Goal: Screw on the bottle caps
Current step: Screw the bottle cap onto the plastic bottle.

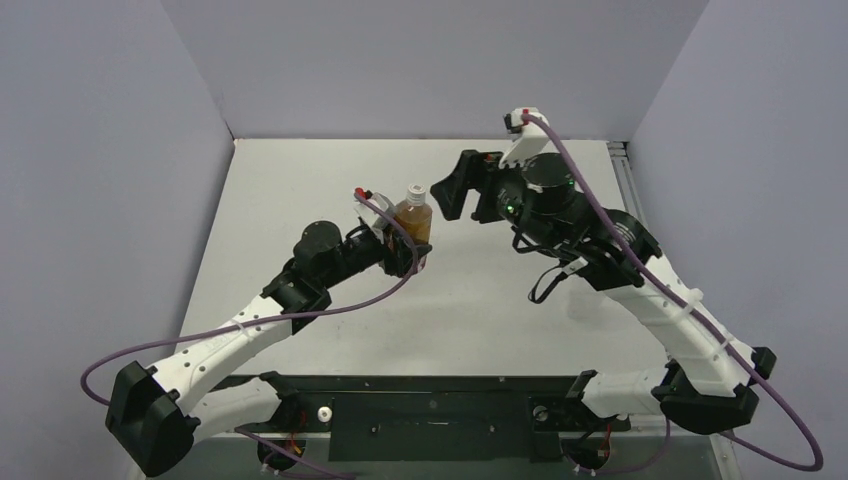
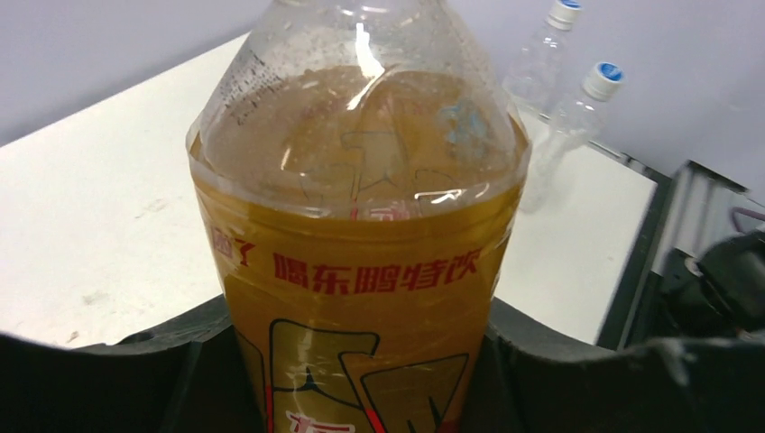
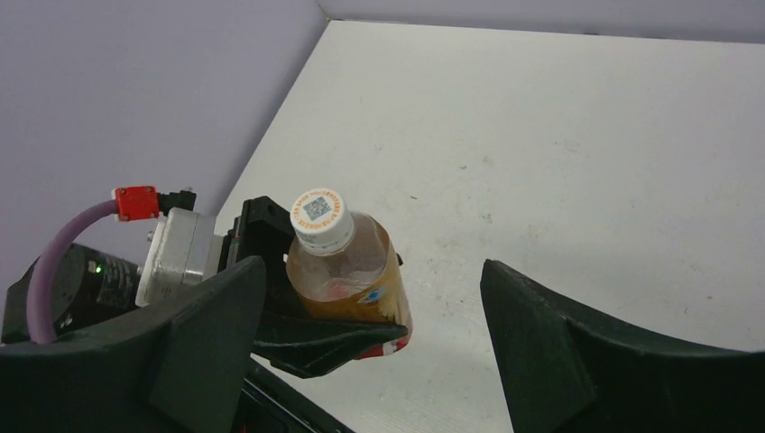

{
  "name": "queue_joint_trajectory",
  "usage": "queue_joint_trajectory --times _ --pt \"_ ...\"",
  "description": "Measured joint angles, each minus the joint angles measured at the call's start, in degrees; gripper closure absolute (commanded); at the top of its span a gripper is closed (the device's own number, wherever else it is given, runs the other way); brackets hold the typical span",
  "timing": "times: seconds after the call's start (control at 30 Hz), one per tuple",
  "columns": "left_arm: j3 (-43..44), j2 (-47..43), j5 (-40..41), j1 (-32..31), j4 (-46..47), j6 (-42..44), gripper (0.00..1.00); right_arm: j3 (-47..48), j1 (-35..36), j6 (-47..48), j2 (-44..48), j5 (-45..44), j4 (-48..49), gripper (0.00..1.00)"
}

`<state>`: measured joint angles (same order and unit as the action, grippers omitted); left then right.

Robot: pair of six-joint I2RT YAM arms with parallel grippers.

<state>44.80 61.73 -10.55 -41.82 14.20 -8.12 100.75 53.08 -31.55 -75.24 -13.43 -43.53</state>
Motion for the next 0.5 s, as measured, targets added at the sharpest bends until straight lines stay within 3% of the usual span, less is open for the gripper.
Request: queue_joint_trajectory --times 0.17,0.5 --pt "-0.7 -1.8 -16.0 4.6 0.3 -4.0 1.00 -9.0 -7.1 2.7 8.2 12.2 9.2 0.13" --pt "-0.7 -2.0 -37.1 5.2 6.6 -14.8 1.00 -21.4 -7.8 2.0 9.5 32.6 28.3 0.12"
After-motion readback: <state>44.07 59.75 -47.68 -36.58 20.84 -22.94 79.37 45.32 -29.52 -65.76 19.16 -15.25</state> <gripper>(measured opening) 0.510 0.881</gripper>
